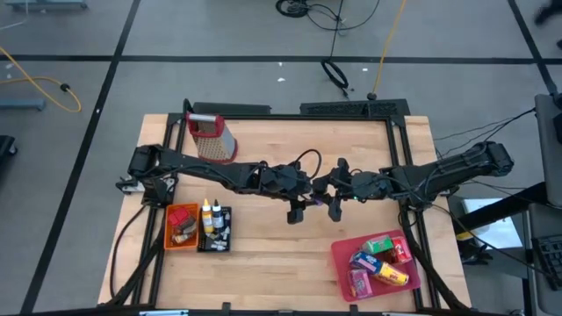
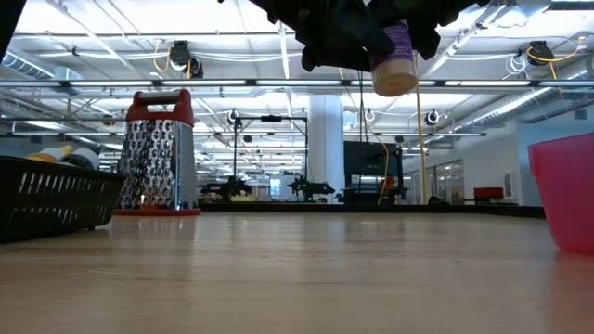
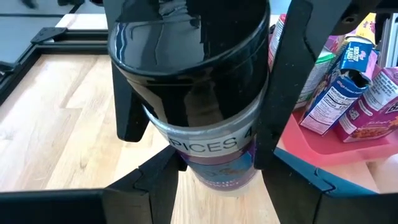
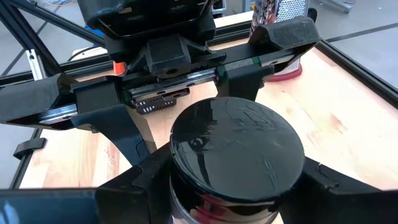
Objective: Pick & Place Kitchen Items
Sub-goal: Put the purple spice bottle into the orange bin
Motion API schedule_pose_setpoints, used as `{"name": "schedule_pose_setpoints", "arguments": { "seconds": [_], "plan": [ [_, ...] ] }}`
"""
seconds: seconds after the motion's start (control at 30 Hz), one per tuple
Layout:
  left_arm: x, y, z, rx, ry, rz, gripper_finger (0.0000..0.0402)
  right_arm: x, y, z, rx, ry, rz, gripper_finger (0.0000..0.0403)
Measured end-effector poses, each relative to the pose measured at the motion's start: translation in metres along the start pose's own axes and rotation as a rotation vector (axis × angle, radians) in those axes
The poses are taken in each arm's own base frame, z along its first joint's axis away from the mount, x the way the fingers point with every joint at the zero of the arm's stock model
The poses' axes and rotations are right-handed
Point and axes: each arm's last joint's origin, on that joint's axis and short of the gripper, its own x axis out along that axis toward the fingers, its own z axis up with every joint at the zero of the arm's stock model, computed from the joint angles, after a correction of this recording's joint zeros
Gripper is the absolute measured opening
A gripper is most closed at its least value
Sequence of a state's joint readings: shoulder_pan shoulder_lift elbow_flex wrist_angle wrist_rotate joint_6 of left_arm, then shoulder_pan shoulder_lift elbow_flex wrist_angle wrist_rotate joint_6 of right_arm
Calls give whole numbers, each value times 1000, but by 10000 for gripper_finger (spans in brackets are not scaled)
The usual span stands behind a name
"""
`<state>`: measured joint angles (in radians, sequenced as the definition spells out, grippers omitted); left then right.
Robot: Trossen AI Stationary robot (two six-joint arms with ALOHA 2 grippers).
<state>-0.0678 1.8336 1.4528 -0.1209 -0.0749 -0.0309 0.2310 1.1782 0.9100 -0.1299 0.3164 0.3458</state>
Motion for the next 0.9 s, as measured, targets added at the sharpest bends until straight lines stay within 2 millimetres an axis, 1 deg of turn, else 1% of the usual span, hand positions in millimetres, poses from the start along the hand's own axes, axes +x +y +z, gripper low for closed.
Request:
{"name": "schedule_pose_setpoints", "arguments": {
  "seconds": [0.1,0.23,0.37,0.5,0.6,0.8,0.9],
  "plan": [
    [0,-1,2,9,-18,-3,221,0,0,0,0,3,2,206],
    [-1,-1,6,-1,-51,11,252,0,0,-1,0,2,-2,206],
    [0,-2,5,8,-50,5,279,0,0,0,-12,-2,-6,206],
    [7,-2,1,-21,-38,-3,284,-1,-1,0,-21,-3,-6,206],
    [14,-2,-4,-26,-29,-5,263,-1,-2,-3,-35,17,-10,206],
    [18,-3,-5,-21,-43,-16,168,-3,-3,-3,-43,13,-34,206],
    [18,-3,-3,-8,-55,-19,143,-7,-3,0,-47,-8,-36,205]
  ]
}}
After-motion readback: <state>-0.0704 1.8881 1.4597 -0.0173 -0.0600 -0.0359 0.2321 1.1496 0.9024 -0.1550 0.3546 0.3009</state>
